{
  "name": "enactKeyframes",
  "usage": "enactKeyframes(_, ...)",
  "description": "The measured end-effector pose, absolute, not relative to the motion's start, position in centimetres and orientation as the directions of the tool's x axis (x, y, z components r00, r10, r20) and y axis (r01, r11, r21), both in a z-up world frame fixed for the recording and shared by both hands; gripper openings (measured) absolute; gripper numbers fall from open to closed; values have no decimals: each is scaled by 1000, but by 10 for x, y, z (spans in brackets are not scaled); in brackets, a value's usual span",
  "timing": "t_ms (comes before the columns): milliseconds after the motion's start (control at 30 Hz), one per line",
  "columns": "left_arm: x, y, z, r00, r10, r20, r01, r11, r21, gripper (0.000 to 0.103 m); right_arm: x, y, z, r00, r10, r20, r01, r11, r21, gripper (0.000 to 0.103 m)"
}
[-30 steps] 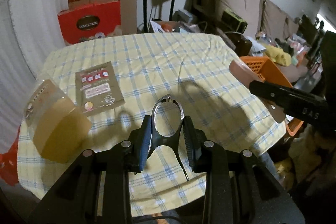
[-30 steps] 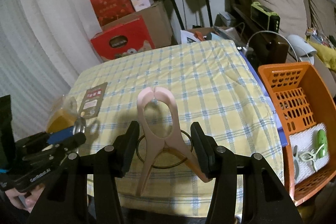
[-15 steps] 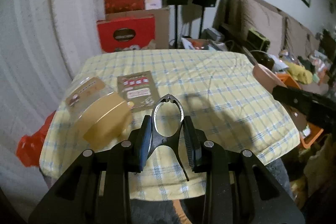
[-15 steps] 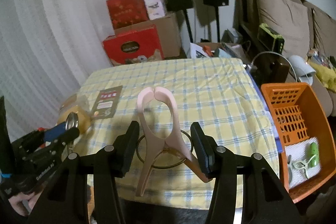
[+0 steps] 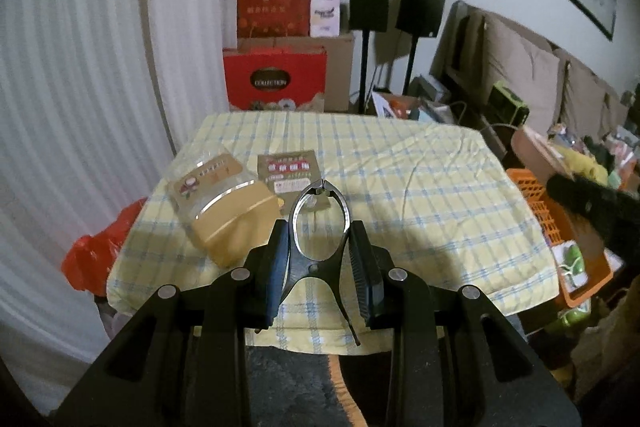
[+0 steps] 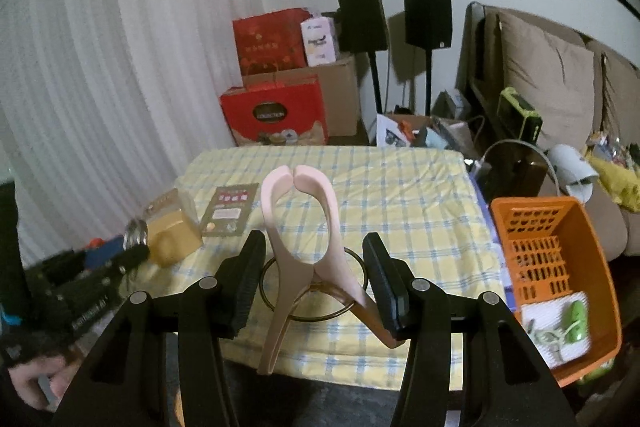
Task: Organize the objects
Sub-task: 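Hold both clips above the table with both tools, facing the orange basket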
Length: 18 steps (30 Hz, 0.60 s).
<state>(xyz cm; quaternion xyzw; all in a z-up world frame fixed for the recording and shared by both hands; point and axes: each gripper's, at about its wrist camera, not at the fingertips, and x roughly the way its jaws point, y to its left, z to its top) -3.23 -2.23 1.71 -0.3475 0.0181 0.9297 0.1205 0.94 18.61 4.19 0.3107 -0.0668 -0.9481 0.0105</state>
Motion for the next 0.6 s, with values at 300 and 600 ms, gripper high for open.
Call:
enactKeyframes(300,-21,-19,13,-761,145,-633,-171,-985,-20,27,45,213,38,-815,-56,-576,-17,-993,120,52)
enactKeyframes(600,-12,-11,-4,-768,86,-635,-140,-989,36,27,71,239,20,-785,-48,-617,-4,-997,83,52)
